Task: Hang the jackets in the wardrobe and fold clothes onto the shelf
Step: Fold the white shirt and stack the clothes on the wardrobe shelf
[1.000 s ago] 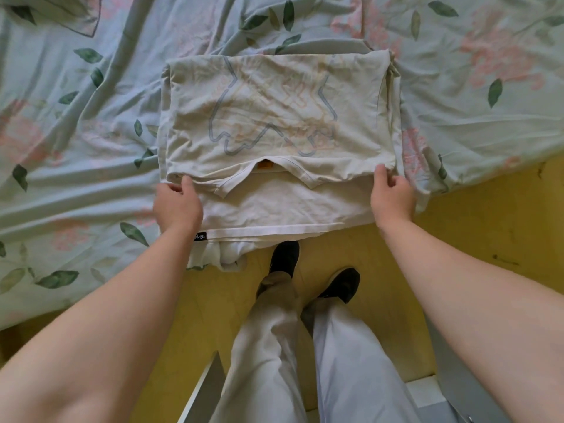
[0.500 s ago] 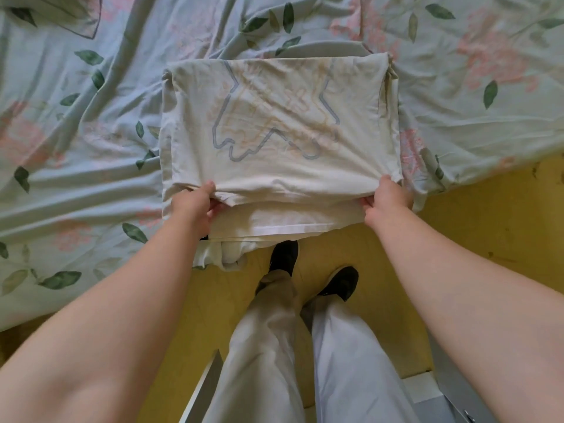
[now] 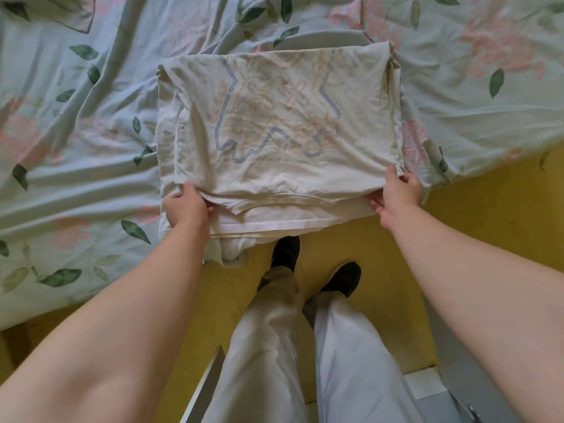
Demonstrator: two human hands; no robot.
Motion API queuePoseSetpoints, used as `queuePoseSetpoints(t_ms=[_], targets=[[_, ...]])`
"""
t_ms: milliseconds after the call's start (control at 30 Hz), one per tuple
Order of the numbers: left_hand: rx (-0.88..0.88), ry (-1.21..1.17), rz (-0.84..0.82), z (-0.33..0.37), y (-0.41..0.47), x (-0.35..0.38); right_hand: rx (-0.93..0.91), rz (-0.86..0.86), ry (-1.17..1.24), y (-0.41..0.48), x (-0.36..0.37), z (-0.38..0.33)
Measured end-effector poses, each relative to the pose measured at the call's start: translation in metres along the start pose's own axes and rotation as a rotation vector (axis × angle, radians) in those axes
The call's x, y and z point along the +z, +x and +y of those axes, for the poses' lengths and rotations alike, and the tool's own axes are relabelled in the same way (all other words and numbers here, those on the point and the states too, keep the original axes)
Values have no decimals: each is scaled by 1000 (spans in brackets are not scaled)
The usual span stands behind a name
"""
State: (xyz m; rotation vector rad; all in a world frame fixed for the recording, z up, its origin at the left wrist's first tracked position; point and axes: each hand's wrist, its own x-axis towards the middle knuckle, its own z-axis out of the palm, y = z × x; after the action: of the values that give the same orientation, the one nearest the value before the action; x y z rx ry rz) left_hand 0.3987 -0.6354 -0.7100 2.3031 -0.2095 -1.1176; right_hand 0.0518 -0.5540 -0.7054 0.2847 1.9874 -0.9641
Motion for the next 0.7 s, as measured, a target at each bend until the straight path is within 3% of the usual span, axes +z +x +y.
queuePoseSetpoints(t_ms=[67,200,333,433,567,700], targets=[[40,0,60,9,3,1,-7,-3,-24,2,-1,-2],[74,34,9,16,18,0,-3,-24,-36,7,0,-7],[91,134,4,16,31,-2,93,-46,131,15,2,-10],[-9,-39,7,22,27,-4,143,-36,211,20,2,-9],[-142,-331,-114,29,15,-4,184,-38,311,20,4,-10],[-179,-392,-217,35,3,-13,133,69,236,10,6,-17]])
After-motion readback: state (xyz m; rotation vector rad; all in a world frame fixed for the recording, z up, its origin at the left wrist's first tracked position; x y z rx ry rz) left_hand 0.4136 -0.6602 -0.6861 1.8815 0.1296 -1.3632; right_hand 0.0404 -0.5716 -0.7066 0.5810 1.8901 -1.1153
